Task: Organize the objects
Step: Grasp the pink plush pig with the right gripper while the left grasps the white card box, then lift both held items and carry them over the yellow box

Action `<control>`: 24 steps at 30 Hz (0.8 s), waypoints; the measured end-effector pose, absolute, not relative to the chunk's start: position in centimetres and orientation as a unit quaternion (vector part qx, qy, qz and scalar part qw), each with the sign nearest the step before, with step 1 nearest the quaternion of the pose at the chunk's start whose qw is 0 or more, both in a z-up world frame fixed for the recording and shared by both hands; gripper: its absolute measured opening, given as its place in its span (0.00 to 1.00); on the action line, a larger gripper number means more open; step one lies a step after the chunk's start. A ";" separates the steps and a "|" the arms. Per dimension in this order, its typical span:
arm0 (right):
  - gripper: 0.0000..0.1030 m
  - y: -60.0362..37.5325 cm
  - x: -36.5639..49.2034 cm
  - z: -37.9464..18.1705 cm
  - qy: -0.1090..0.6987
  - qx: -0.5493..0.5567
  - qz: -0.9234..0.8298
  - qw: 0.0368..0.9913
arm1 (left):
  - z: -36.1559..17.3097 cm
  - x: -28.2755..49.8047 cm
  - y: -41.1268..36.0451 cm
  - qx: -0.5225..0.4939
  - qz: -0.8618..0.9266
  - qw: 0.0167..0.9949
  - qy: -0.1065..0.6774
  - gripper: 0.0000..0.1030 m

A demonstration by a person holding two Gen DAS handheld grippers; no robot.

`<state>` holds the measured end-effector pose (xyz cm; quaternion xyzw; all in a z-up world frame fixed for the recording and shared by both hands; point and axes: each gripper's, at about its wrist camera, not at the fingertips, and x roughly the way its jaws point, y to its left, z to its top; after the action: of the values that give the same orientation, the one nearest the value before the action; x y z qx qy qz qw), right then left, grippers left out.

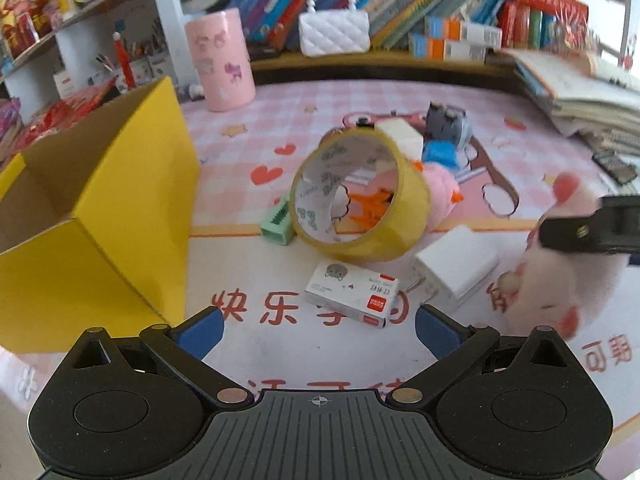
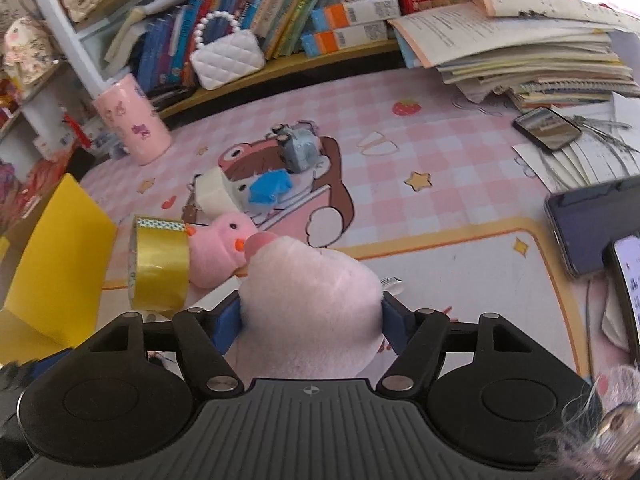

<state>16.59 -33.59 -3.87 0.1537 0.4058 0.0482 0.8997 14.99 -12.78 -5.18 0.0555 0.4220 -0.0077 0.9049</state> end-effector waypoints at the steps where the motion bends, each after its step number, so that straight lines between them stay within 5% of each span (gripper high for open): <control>1: 0.66 -33.7 16.6 -3.8 0.404 0.152 0.057 0.900 | -5.5 15.3 -12.8 0.058 -0.009 0.903 0.425 0.96; 15: 0.66 -34.3 15.7 -2.9 0.382 0.128 0.111 0.909 | -7.3 18.3 -13.3 0.037 -0.062 0.900 0.431 0.75; 18: 0.66 -34.5 15.2 -3.0 0.384 0.129 0.098 0.909 | -7.1 17.9 -13.7 0.046 -0.074 0.902 0.423 0.57; 24: 0.66 -33.8 14.3 -2.9 0.389 0.128 0.087 0.908 | -6.6 16.4 -12.6 0.022 -0.074 0.900 0.429 0.56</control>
<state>14.28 -33.83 -2.89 0.1280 0.3886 0.0867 0.9084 16.39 -12.57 -6.55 0.0217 0.4288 -0.0744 0.9001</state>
